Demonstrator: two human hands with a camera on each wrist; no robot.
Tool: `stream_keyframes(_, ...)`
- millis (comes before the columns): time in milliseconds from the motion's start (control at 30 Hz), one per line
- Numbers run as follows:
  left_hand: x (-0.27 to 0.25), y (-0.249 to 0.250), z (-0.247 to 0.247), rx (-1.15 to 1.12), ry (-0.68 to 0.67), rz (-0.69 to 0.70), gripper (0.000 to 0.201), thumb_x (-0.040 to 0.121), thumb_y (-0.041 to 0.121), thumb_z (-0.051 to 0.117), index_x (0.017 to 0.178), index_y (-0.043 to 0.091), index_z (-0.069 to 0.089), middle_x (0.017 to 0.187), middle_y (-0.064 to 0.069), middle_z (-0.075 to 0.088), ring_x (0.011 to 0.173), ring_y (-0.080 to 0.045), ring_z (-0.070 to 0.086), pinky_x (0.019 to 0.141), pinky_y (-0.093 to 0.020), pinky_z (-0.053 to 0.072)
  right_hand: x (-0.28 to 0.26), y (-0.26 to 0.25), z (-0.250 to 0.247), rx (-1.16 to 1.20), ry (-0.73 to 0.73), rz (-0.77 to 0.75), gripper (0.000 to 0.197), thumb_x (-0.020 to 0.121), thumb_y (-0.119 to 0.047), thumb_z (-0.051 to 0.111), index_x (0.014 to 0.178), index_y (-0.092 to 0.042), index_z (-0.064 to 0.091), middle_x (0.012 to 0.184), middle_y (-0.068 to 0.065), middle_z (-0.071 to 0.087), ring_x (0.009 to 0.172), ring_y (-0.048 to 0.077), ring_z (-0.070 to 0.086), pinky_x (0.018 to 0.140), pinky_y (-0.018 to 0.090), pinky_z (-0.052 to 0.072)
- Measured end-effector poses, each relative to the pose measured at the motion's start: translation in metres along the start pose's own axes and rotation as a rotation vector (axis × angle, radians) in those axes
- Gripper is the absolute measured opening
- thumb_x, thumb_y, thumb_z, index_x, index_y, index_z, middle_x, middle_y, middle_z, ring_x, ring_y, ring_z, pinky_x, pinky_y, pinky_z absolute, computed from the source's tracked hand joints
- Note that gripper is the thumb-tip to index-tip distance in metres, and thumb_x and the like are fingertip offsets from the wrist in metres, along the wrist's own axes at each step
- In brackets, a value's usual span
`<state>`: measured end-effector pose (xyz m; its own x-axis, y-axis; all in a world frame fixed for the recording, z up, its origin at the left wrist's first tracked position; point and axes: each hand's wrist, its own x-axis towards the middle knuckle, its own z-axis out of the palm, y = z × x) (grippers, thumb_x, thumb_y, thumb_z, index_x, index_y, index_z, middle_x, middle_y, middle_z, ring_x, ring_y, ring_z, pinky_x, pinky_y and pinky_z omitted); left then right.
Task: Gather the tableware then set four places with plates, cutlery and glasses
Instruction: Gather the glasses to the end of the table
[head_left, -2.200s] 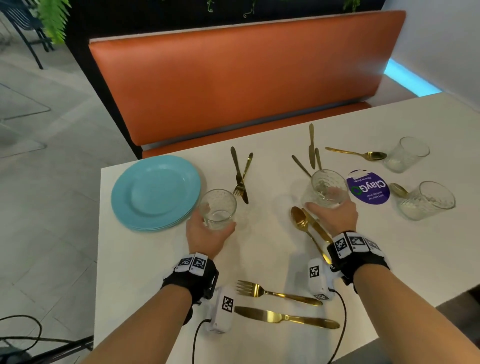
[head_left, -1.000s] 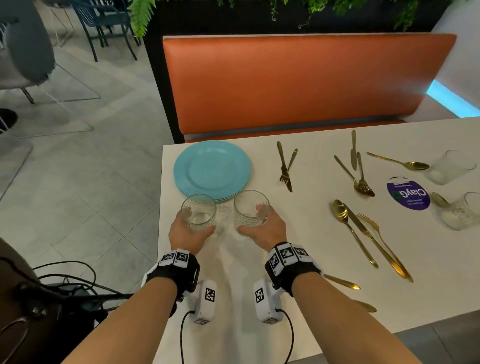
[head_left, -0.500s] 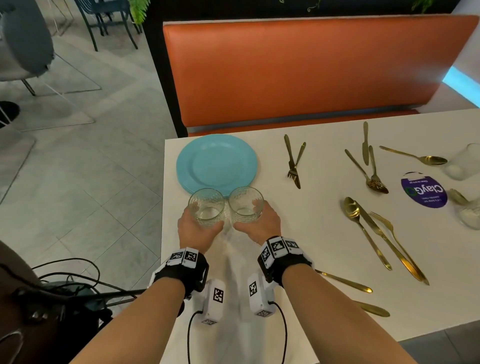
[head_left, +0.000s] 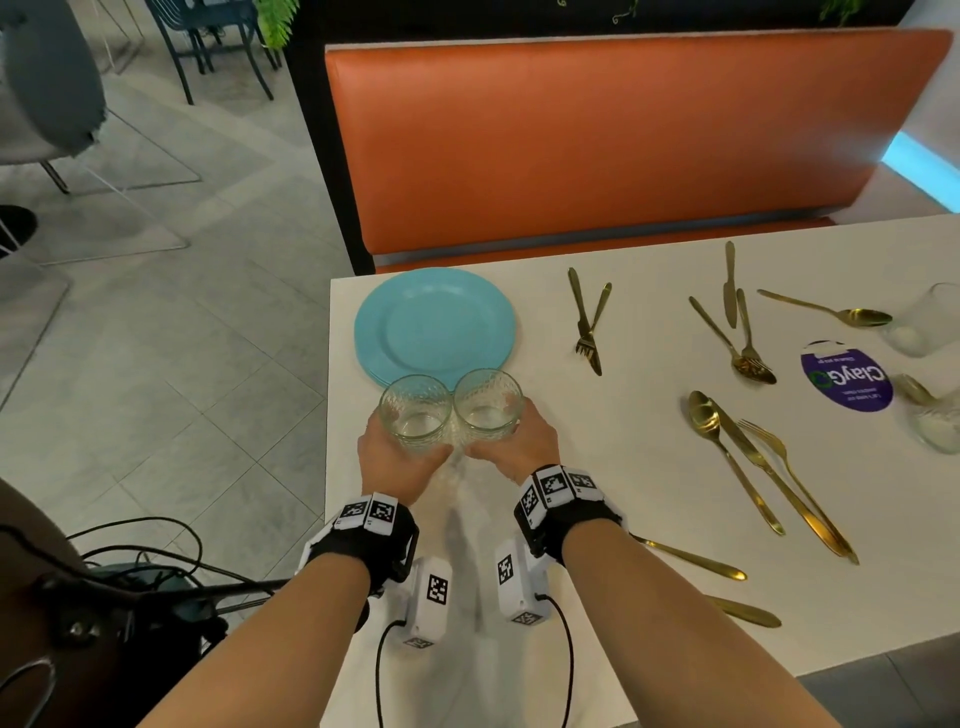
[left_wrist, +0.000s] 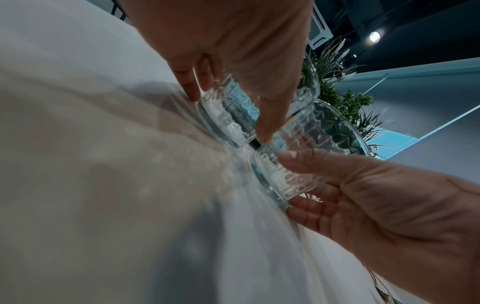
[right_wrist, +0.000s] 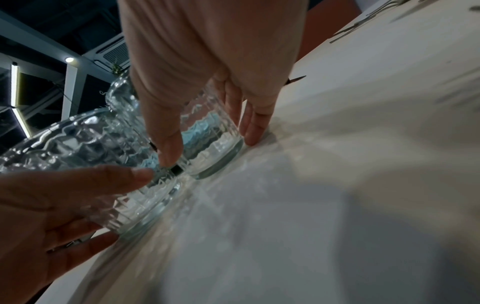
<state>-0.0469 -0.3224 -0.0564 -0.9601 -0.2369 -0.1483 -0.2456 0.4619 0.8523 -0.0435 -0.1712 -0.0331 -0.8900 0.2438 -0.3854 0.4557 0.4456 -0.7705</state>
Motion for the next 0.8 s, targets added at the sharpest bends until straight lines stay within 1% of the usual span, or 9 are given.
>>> stream_keyframes(100,-0.007,0.007,-0.003,0.049,0.039,-0.036,0.117,0.051,0.036,0.091,0.144,0.007,0.026,0.147,-0.013,0.034,0.138,-0.032,0.026,0.116,-0.044,0.023,-0.001,0.003,-0.006,0.035,-0.044,0.044,0.095,0.063,-0.012,0.084,0.142,-0.019,0.033,0.136,0.001,0.051,0.129,0.023,0.046,0.106,0.034,0.041)
stream_keyframes(167,-0.013,0.017,-0.004,0.026,0.115,0.007,0.13,0.049,0.038,0.091,0.148,0.006,0.013,0.152,-0.013,0.019,0.142,-0.029,0.012,0.117,-0.039,0.011,-0.001,0.003,-0.013,0.048,-0.065,0.069,0.104,0.064,-0.007,0.083,0.148,-0.021,0.022,0.144,-0.002,0.043,0.136,0.023,0.037,0.11,0.037,0.037)
stream_keyframes(267,-0.021,0.038,-0.003,0.011,0.191,0.169,0.127,0.048,0.043,0.09,0.146,0.006,0.018,0.15,-0.014,0.021,0.14,-0.029,0.015,0.116,-0.038,0.012,-0.002,0.002,-0.036,0.099,-0.048,0.088,0.104,0.068,-0.001,0.079,0.15,-0.019,0.017,0.149,0.0,0.038,0.136,0.021,0.037,0.105,0.029,0.038)
stream_keyframes(400,-0.033,0.074,0.023,0.042,0.172,0.352,0.102,0.055,0.044,0.075,0.139,0.002,0.035,0.144,-0.017,0.033,0.135,-0.028,0.024,0.112,-0.032,0.01,-0.007,0.007,-0.093,0.205,0.059,0.115,0.092,0.073,0.003,0.074,0.148,-0.017,0.024,0.146,0.005,0.04,0.133,0.021,0.04,0.1,0.026,0.039)
stream_keyframes(500,-0.047,0.102,0.057,0.056,0.077,0.448,0.08,0.063,0.032,0.069,0.131,0.0,0.045,0.134,-0.02,0.044,0.126,-0.026,0.031,0.106,-0.029,0.012,-0.007,0.026,-0.148,0.252,0.195,0.18,0.079,0.077,0.001,0.071,0.144,-0.014,0.031,0.141,0.007,0.045,0.127,0.023,0.047,0.091,0.026,0.043)
stream_keyframes(600,-0.062,0.13,0.099,0.025,-0.092,0.487,0.06,0.074,0.013,0.07,0.129,0.001,0.049,0.128,-0.019,0.049,0.119,-0.034,0.04,0.105,-0.031,0.023,-0.011,0.06,-0.203,0.241,0.407,0.271,0.065,0.081,-0.014,0.071,0.138,-0.011,0.039,0.13,0.007,0.056,0.121,0.024,0.052,0.101,0.025,0.04)
stream_keyframes(633,-0.066,0.14,0.113,0.011,-0.147,0.502,0.057,0.076,0.009,0.07,0.128,0.002,0.049,0.126,-0.017,0.05,0.117,-0.033,0.042,0.103,-0.028,0.027,-0.012,0.074,-0.221,0.251,0.466,0.313,0.063,0.081,-0.015,0.07,0.136,-0.01,0.041,0.126,0.008,0.058,0.12,0.024,0.054,0.099,0.023,0.04)
stream_keyframes(700,-0.073,0.162,0.141,-0.007,-0.264,0.504,0.054,0.08,0.008,0.068,0.13,0.007,0.048,0.127,-0.012,0.05,0.115,-0.026,0.046,0.096,-0.018,0.031,-0.01,0.104,-0.254,0.287,0.563,0.399,0.061,0.079,-0.014,0.071,0.134,-0.011,0.043,0.122,0.013,0.061,0.115,0.028,0.057,0.092,0.025,0.042)
stream_keyframes(800,-0.079,0.198,0.187,-0.023,-0.437,0.462,0.052,0.086,0.011,0.063,0.134,0.014,0.043,0.134,-0.005,0.044,0.114,-0.017,0.05,0.09,-0.019,0.041,-0.006,0.143,-0.301,0.34,0.68,0.497,0.065,0.077,-0.015,0.072,0.135,-0.012,0.043,0.124,0.019,0.06,0.115,0.031,0.058,0.095,0.034,0.045)
